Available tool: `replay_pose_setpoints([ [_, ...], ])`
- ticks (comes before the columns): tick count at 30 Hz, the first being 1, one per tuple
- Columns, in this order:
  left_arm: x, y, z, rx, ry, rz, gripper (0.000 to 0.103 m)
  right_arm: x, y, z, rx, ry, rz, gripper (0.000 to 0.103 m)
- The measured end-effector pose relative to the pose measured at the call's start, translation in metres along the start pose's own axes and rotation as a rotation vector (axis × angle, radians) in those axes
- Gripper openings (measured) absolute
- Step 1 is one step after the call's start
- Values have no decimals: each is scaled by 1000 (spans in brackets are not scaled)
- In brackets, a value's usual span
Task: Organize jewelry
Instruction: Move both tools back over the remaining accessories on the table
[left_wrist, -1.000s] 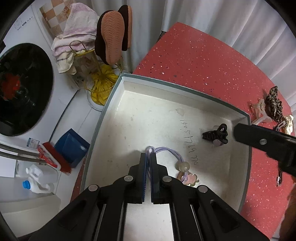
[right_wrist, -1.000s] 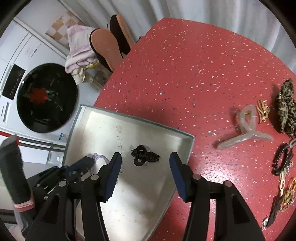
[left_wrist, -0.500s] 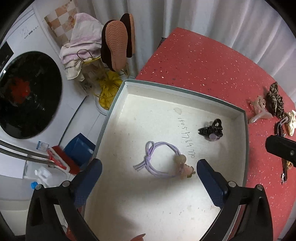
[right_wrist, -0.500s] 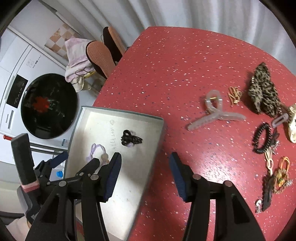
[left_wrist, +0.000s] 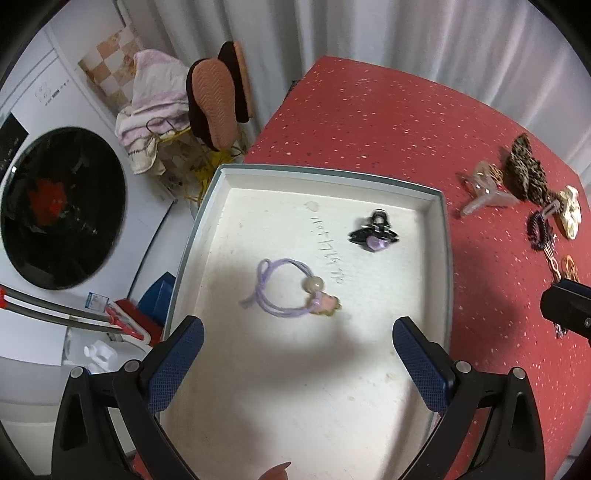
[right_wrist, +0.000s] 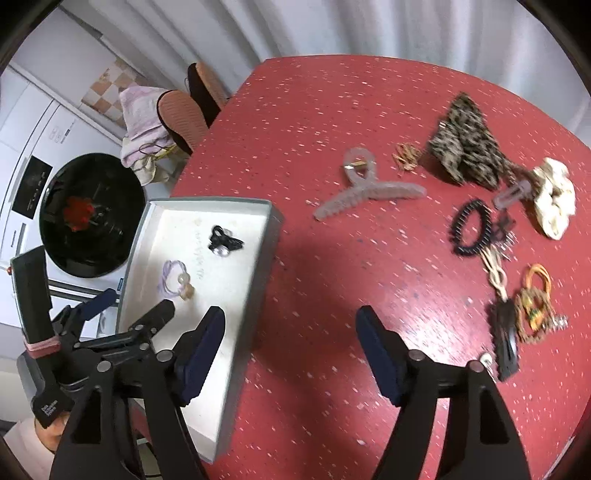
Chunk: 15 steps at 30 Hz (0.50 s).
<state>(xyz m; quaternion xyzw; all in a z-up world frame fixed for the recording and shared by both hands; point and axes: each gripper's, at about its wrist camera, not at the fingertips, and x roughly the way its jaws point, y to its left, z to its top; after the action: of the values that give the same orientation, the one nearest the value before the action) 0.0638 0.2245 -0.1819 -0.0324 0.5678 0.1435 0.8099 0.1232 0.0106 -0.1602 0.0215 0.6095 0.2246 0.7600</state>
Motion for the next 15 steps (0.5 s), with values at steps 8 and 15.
replay_pose_setpoints([
  [8, -26, -47, -20, 88, 8, -49, 102, -26, -44, -29, 68, -9, -17, 80],
  [15, -45, -98, -32, 143, 39, -108, 102, -47, -99, -63, 177, -9, -52, 83],
])
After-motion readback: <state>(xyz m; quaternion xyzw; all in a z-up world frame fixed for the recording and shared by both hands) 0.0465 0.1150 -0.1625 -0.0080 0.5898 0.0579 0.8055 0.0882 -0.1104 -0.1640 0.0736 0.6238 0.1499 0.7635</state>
